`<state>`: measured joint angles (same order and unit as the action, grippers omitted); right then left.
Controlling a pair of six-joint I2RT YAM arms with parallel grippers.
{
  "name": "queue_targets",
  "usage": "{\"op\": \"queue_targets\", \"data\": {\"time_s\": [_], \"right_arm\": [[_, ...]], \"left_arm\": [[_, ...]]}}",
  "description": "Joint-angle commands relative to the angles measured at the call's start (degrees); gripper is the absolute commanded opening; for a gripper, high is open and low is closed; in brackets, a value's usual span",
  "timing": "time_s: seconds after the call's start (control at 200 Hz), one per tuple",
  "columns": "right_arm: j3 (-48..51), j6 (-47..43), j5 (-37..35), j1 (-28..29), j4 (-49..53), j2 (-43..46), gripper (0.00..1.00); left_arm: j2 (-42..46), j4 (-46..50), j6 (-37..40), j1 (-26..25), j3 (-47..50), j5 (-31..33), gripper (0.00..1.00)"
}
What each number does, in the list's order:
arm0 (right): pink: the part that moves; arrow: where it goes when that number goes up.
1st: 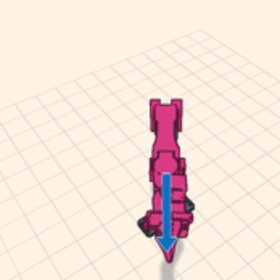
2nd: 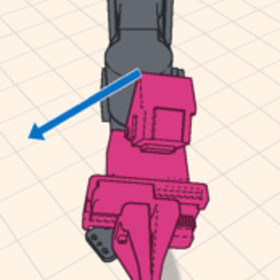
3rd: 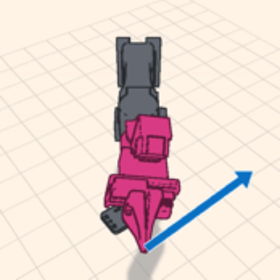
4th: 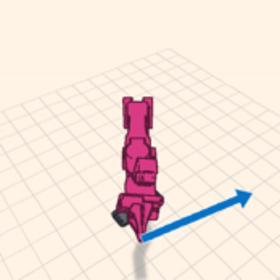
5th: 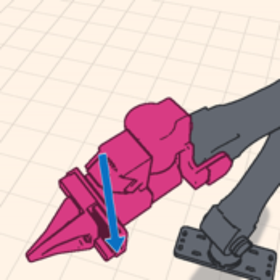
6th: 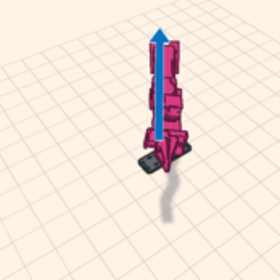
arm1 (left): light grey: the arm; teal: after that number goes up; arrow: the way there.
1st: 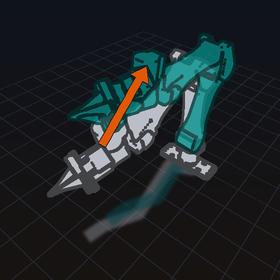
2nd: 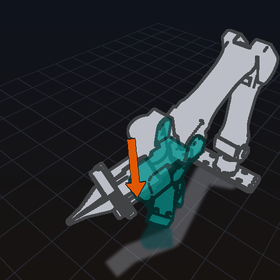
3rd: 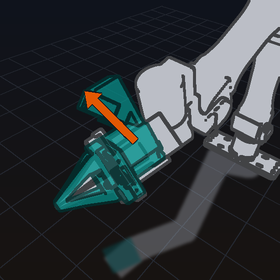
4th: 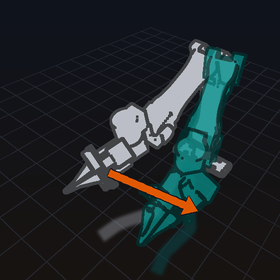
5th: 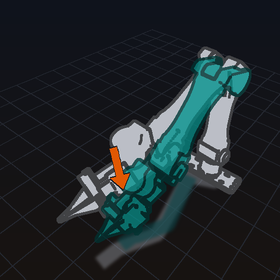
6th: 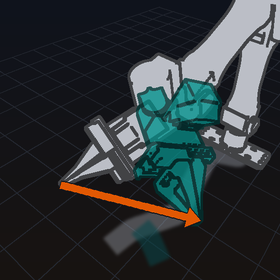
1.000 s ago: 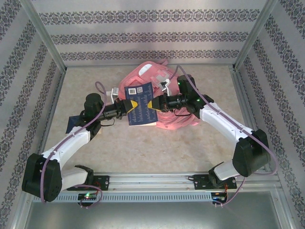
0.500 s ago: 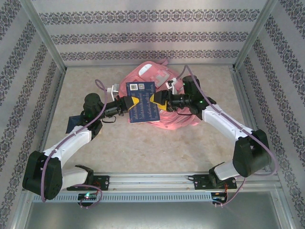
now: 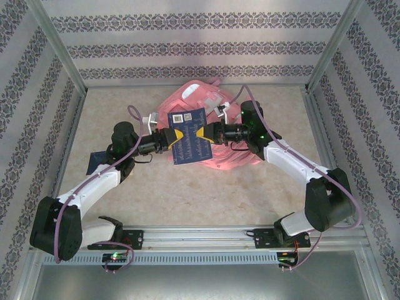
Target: Pack the student bag
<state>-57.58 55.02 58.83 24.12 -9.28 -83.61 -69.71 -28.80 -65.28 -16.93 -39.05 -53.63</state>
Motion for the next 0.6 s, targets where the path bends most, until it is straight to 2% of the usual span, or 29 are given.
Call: {"op": "queue_targets", "data": {"time_s": [0.0,0.11,0.27,0.315,0.435,0.5,0.56,0.595], "right_arm": [[1.4,-4.5,2.8,-0.3,1.8,2.2,0.00],[3.0,-5.4,4.2,0.4,1.8,2.9,0.00],[3.6,-6.3,5.2,1.3,2.1,3.3,0.00],[3.6,-6.1,5.6,1.2,2.0,3.0,0.00],[3.6,-6.1,4.8,0.9,2.5,2.9,0.00],[3.4,-6.7,1.7,-0.1,4.7,3.5,0.00],[4.0,-6.0,-1.2,-1.6,5.1,4.1,0.19],[4.3,-5.6,-3.8,-2.7,6.2,4.6,0.23]], "left_arm": [[1.0,0.7,4.5,-0.7,-1.1,-2.1,0.32],[0.3,-3.4,2.7,-1.3,0.1,-2.4,0.31],[-0.6,-3.6,3.4,-2.3,0.2,-3.4,0.30],[-0.8,-3.9,3.4,-2.4,0.4,-3.3,0.26],[-1.5,-6.4,2.2,-2.4,0.8,-2.5,0.07],[-1.5,-6.9,1.6,-2.5,0.7,-1.2,0.01],[-1.6,-8.0,0.2,-2.5,0.4,1.0,0.00],[-1.8,-9.6,-1.4,-2.5,0.4,2.8,0.00]]}}
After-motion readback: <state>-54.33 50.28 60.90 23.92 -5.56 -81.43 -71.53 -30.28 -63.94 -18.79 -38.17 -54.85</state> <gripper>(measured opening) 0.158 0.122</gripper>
